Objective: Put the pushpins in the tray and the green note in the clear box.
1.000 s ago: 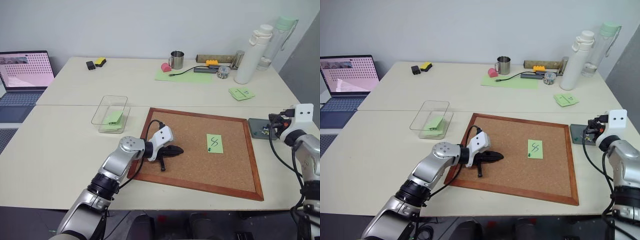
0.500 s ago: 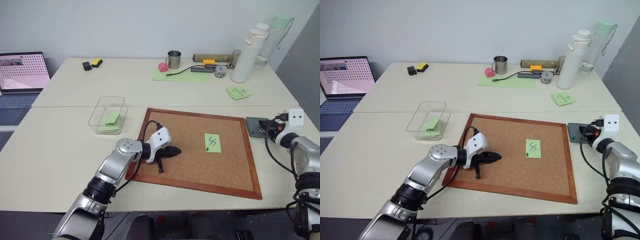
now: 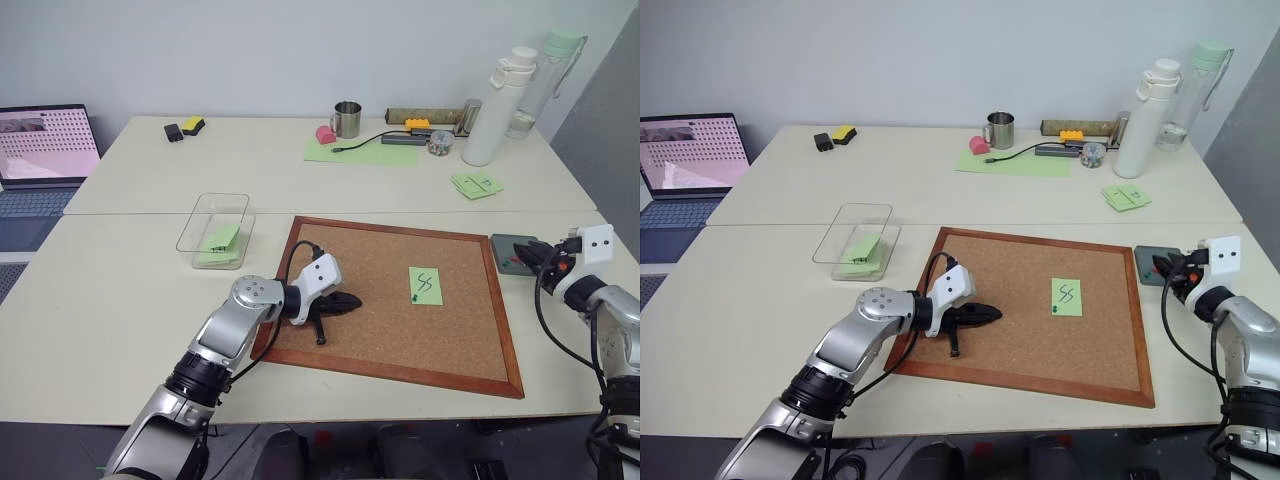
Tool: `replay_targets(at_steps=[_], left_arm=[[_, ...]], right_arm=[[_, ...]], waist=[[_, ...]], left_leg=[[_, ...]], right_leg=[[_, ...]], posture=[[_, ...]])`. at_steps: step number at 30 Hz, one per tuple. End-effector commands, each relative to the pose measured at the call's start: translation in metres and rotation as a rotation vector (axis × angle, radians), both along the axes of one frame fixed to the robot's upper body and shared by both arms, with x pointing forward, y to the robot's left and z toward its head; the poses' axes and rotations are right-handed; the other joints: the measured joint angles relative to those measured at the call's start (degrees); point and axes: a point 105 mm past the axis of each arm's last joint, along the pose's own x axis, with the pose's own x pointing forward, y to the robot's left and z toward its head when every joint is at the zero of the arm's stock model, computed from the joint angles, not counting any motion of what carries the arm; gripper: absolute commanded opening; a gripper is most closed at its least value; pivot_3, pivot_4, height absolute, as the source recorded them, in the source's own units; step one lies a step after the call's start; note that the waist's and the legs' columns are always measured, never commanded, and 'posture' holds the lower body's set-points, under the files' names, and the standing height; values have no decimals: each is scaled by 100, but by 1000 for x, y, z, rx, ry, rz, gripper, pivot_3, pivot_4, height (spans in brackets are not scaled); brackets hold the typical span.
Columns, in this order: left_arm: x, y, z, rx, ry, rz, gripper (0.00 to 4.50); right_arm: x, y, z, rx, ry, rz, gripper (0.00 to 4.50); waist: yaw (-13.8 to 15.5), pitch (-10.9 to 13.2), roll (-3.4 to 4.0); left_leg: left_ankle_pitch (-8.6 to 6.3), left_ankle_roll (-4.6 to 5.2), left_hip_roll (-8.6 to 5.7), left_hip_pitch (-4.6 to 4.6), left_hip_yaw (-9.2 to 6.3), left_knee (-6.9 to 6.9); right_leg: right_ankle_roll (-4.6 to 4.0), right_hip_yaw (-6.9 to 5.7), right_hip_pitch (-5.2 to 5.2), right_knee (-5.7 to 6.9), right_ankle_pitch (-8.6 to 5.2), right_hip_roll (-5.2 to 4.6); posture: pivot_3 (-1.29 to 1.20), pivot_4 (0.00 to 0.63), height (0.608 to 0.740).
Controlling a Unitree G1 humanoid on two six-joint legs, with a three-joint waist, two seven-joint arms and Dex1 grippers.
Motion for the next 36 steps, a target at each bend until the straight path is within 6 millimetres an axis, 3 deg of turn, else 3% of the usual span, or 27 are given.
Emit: replay_targets(at_steps=[1,3,7,12,18,25,30,36], left_arm=[[0,9,-15,50,44,25,0],[0,10,-15,51,44,25,0],[-1,11,-15,52,47,30,0],[-2,10,-16,48,49,33,0],[-1,10,-15,48,47,33,0],[-1,10,-15,49,47,36,0],[-3,13,-16,49,52,42,0],[-3,12,-16,46,52,45,0]], right_arm=[[-10,30,23,-13,-86,135,1507],[-19,51,24,-16,-84,219,1507],[-50,116,14,-10,-39,459,1507],[-63,151,-4,-25,13,534,1507],[-60,170,-21,-31,43,550,1507],[-49,170,-36,-48,74,503,1507],[-52,173,-44,-34,101,514,1507],[-53,174,-41,-15,89,526,346]], waist=[[5,0,0],[5,0,0],[13,-1,2],[10,1,-5],[13,1,-5],[16,1,-7],[14,1,-6],[13,1,-6]], left_leg=[[0,0,0,0,0,0],[0,0,0,-1,-3,0],[0,0,2,-2,-5,-1],[0,0,2,-5,-11,1],[-1,1,1,-4,-11,1],[-1,2,0,-4,-8,1],[-1,2,0,-4,-8,0],[-2,2,1,-4,-10,0]], right_leg=[[0,0,0,0,0,0],[0,0,0,-1,0,1],[0,-1,1,-5,0,4],[0,-4,2,-5,0,1],[1,-8,1,-9,1,2],[1,-9,1,-13,1,2],[1,-9,0,-13,1,2],[1,-9,0,-13,1,3]], posture=[[0,150,740],[0,150,740],[0,150,740],[0,150,740],[0,150,740],[0,150,740],[0,150,740],[0,150,740]])
